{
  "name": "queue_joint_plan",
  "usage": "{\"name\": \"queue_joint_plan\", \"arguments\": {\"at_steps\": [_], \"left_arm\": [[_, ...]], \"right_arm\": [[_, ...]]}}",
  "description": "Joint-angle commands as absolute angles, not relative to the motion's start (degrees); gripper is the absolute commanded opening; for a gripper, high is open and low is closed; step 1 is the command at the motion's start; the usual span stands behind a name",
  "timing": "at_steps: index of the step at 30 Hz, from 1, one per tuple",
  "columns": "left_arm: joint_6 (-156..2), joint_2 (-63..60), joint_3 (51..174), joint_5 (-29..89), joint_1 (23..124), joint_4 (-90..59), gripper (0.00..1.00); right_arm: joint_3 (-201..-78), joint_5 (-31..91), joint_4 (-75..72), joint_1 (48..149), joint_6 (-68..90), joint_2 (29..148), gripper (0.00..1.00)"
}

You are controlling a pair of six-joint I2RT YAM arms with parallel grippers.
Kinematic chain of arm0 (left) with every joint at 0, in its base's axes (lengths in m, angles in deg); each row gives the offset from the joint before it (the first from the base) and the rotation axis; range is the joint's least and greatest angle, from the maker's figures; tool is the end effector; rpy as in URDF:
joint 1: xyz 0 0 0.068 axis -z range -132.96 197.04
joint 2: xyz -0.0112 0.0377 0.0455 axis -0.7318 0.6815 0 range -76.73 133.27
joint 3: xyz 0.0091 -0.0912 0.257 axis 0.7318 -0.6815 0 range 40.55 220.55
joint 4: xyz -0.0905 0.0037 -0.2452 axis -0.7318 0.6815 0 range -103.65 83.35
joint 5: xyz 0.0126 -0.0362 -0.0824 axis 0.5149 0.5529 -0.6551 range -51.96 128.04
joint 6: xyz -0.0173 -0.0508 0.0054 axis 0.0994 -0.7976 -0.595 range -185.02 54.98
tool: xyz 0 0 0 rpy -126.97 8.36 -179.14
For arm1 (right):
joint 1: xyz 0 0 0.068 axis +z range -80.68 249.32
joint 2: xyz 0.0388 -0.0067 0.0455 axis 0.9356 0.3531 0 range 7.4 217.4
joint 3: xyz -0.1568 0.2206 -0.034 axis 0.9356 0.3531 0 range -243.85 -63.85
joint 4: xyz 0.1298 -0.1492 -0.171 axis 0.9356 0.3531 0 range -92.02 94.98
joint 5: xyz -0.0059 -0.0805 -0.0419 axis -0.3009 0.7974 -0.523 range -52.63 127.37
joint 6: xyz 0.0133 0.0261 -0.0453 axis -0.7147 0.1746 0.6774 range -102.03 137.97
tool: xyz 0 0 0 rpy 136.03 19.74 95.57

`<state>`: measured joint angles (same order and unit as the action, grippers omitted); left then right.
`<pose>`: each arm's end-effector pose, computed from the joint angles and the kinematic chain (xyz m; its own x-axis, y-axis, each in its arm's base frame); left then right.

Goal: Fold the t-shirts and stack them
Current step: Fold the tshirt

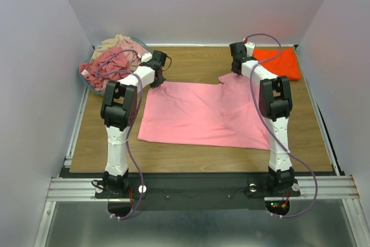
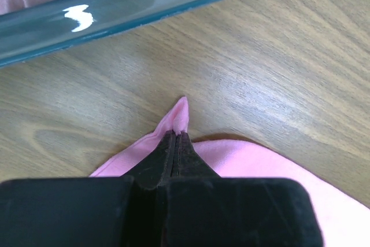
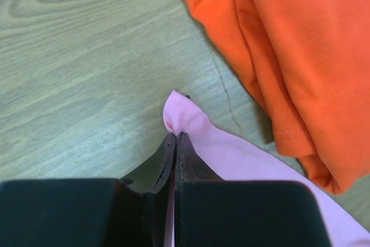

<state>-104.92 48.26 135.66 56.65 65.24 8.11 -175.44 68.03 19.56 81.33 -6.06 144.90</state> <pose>0.4600 -0.1394 0.1752 -0.6407 -0.4293 -0.6366 -0.3950 0.8952 -0.2062 0.5241 0.0929 0.1616 -0.5941 0.2320 -0.7702 0.4382 0.8963 -0.0680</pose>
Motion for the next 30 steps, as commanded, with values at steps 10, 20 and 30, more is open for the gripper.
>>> {"name": "queue_joint_plan", "arguments": {"at_steps": [10, 20, 30], "left_arm": [[-108.2, 36.8, 124.0, 55.0, 66.3, 4.7, 0.00], [-109.7, 29.5, 114.8, 55.8, 67.1, 2.0, 0.00], [-107.3, 23.8, 113.4, 59.6, 67.8, 1.8, 0.00]], "right_arm": [[-151.6, 67.0, 12.2, 81.0, -8.4, 118.3, 0.00], [-126.0, 55.8, 6.1, 81.2, -12.5, 98.5, 0.00], [-115.5, 51.2, 7.0, 81.2, -10.5, 82.1, 0.00]]}}
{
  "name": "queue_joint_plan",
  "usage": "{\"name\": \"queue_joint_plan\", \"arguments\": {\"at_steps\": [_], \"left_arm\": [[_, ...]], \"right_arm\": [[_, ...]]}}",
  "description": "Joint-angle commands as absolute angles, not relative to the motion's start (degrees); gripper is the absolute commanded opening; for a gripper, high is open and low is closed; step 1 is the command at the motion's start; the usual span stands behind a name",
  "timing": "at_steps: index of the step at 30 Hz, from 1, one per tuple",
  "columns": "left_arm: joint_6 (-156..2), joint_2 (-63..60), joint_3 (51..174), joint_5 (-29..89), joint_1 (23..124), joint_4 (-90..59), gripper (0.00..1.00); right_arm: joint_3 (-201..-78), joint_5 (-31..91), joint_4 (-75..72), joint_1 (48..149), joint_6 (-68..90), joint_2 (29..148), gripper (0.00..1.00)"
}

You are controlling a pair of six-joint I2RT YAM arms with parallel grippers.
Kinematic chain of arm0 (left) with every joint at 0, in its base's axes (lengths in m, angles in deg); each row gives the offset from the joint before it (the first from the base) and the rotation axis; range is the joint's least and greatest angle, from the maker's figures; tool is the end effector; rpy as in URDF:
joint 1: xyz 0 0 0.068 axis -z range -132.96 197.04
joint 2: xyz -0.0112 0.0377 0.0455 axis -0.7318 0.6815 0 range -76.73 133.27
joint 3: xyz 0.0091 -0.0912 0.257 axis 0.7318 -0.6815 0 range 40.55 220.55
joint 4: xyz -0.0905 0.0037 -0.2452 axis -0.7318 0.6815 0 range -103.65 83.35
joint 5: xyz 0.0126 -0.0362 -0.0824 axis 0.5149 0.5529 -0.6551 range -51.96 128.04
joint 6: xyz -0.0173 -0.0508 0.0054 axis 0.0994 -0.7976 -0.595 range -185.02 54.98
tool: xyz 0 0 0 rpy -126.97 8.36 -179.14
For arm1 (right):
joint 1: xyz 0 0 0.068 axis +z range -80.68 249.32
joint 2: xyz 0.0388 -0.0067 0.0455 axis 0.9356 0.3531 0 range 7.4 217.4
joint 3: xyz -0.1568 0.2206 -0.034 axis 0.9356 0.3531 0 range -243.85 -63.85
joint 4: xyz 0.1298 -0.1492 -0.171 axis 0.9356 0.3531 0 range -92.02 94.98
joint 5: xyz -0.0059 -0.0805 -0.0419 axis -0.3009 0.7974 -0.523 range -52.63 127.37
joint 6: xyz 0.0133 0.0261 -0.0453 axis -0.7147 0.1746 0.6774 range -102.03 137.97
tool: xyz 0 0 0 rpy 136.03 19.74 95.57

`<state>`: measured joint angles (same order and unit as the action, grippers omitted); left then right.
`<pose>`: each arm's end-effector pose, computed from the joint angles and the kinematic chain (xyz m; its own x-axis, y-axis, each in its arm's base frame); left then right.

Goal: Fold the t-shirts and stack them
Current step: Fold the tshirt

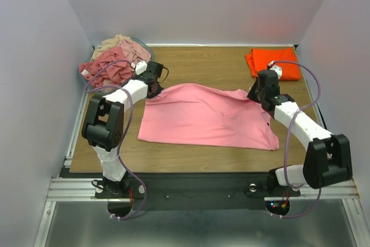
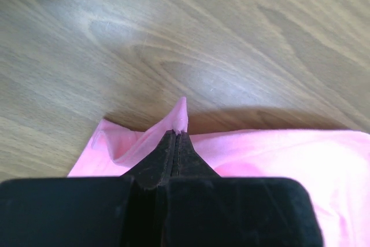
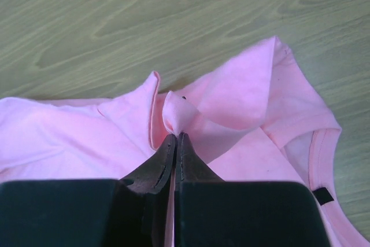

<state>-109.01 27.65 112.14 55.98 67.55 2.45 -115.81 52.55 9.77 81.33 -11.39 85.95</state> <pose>0.3736 -0.1282 0.2057 -0.6075 -0.4783 -0.6342 -0.3868 0.8755 -0.2898 0.2939 0.0529 0.2489 -0.5292 0.3714 -0.7629 0.2979 0.9232 0.2428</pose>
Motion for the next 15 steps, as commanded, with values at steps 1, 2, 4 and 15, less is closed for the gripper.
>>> {"name": "queue_joint_plan", "arguments": {"at_steps": [1, 2, 4, 15], "left_arm": [[-107.1, 24.2, 114.2, 60.3, 67.8, 2.4, 0.00], [-106.7, 24.4, 114.8, 60.4, 67.8, 2.8, 0.00], [-106.5, 24.7, 115.6, 60.4, 67.9, 2.6, 0.00], [-104.7, 25.4, 119.7, 64.9, 67.8, 4.5, 0.00]], "right_arm": [[-115.6, 51.7, 7.6, 81.2, -10.2, 81.2, 0.00], [-115.8, 51.9, 8.1, 81.2, -10.2, 80.8, 0.00], [-115.7, 51.7, 9.0, 81.2, -10.5, 79.9, 0.01], [-114.1, 52.1, 12.7, 81.2, -10.0, 74.1, 0.00]]}}
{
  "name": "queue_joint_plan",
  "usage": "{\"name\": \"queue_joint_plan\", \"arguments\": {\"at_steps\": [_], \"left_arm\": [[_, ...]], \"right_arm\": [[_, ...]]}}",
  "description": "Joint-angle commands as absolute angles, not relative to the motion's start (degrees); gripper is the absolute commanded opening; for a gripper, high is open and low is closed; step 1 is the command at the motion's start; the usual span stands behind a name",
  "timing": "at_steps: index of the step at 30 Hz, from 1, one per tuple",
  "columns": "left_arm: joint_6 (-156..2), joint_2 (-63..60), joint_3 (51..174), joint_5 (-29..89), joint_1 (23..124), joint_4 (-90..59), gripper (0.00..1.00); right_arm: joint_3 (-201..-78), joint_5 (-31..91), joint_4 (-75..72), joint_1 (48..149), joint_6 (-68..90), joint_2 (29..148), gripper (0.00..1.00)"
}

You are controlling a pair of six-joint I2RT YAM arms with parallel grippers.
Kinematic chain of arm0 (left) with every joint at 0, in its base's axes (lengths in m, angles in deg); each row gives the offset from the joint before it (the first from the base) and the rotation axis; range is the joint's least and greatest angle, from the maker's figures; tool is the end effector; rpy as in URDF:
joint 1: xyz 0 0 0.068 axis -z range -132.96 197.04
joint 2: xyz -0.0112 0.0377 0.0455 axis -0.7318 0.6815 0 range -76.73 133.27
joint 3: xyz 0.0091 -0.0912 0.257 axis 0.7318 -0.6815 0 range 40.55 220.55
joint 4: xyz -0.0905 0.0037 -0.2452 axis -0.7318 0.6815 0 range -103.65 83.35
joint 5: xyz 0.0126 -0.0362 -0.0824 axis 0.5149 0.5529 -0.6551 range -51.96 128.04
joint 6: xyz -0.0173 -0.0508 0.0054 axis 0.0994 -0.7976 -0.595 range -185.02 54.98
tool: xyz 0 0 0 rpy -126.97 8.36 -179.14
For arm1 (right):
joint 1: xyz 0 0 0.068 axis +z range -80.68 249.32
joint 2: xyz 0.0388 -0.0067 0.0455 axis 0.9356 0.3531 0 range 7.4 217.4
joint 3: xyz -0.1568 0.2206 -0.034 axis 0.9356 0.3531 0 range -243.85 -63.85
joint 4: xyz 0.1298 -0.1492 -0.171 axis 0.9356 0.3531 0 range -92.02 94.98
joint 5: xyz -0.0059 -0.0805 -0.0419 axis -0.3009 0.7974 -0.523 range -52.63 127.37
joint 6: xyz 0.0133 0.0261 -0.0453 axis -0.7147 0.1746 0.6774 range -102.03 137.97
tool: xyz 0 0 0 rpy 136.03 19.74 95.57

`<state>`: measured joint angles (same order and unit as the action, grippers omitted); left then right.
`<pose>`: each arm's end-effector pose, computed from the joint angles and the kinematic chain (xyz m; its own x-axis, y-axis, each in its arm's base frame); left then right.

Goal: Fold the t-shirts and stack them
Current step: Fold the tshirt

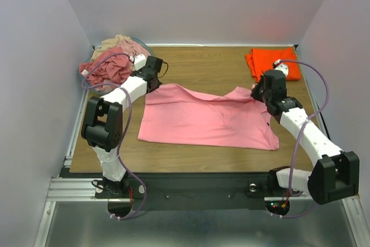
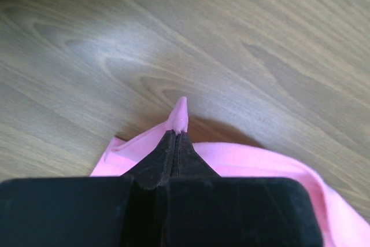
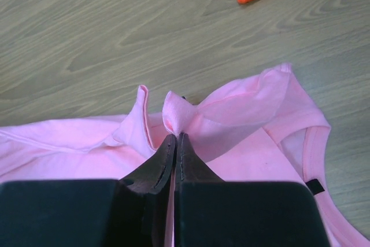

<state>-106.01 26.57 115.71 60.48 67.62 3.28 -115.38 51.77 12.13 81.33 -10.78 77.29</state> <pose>0.3797 -0.1282 0.2321 -0.5479 -0.4419 -0.7103 -0.3800 0.8879 -0.2593 0.2681 0.0479 0.2828 -0.4591 0.3788 -0.8036 0.2562 0.9225 0.2886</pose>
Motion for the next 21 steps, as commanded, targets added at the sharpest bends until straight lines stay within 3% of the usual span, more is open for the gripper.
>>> {"name": "queue_joint_plan", "arguments": {"at_steps": [1, 21], "left_arm": [[-105.3, 26.2, 120.5, 66.6, 67.8, 5.4, 0.00], [-107.3, 19.8, 110.0, 66.7, 67.9, 3.4, 0.00]], "right_arm": [[-113.9, 52.6, 13.0, 81.2, -9.7, 73.7, 0.00], [-109.7, 53.5, 22.1, 81.2, -9.6, 64.6, 0.00]]}}
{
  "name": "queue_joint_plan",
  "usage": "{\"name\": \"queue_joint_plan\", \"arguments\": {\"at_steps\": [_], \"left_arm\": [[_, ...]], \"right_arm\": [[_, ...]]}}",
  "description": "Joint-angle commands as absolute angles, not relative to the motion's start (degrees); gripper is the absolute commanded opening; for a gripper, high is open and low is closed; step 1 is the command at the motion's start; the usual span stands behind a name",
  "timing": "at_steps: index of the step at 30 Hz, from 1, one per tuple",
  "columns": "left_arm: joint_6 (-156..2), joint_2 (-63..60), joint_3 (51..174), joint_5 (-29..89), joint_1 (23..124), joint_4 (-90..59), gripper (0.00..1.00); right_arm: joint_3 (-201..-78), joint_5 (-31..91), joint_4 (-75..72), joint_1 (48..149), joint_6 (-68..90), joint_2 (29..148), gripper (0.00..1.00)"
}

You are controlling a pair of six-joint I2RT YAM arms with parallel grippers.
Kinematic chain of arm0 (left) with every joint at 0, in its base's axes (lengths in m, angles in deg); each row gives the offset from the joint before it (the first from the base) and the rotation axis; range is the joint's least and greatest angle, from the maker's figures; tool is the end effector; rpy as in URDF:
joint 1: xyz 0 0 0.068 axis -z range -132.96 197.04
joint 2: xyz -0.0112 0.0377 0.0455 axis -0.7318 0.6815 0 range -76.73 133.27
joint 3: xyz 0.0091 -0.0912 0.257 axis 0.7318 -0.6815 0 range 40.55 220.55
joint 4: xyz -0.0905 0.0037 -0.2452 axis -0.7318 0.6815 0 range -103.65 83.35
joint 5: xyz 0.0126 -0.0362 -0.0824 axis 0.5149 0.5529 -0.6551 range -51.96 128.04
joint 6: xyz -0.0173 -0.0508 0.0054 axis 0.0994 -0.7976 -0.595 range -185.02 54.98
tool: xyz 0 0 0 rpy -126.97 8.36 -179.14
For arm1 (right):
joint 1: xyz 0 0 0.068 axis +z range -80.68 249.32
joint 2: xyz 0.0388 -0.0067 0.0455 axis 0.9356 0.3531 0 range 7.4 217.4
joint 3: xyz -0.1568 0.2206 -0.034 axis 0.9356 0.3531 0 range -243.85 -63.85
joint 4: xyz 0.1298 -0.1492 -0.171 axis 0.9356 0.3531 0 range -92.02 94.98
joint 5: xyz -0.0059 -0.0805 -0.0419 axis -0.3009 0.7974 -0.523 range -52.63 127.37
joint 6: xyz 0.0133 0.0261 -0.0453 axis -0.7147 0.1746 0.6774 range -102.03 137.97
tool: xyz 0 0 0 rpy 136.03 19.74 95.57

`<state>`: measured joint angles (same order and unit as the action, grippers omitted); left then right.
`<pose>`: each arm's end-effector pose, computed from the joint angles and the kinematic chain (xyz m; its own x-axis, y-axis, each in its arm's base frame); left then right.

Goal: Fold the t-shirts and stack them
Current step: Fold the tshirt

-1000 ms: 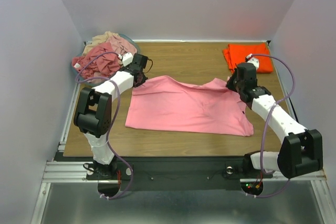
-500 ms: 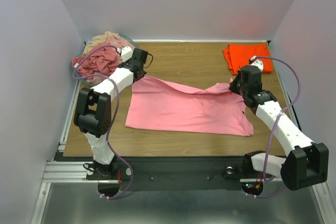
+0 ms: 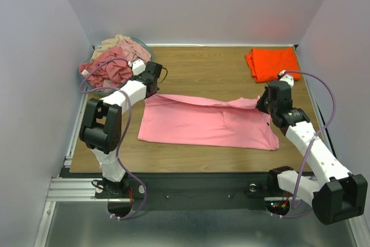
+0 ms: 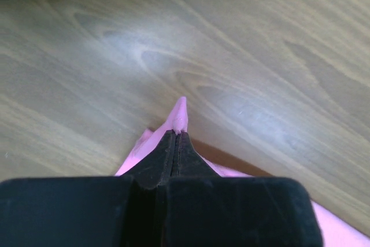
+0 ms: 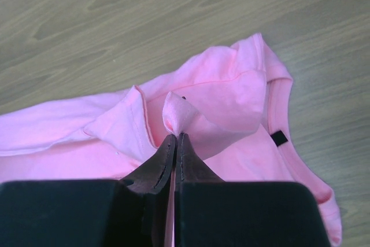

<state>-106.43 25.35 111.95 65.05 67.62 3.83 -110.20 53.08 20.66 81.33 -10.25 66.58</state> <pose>0.3679 -0.1210 0.2195 -0.5427 -0.4258 -0.7240 -0.4391 0.8786 -0.1875 0.2222 0.0374 0.2814 -0.4933 0.3606 -0.7916 0.2823 0.9271 0.2465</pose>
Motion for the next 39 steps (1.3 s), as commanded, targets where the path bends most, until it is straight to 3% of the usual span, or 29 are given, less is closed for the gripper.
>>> {"name": "queue_joint_plan", "arguments": {"at_steps": [1, 11, 21, 39], "left_arm": [[-107.0, 18.6, 109.1, 66.7, 67.9, 3.1, 0.00], [-103.3, 22.7, 116.7, 66.9, 67.9, 2.6, 0.00], [-104.0, 24.4, 116.5, 69.2, 67.8, 2.4, 0.00], [-108.7, 16.8, 95.7, 64.4, 68.1, -3.9, 0.00]], "right_arm": [[-109.7, 53.4, 22.8, 81.2, -9.5, 63.7, 0.00], [-111.0, 53.1, 23.6, 81.2, -8.8, 64.9, 0.00], [-111.0, 52.3, 24.0, 81.2, -8.0, 64.4, 0.00], [-107.1, 48.1, 33.5, 81.2, -11.8, 60.8, 0.01]]}}
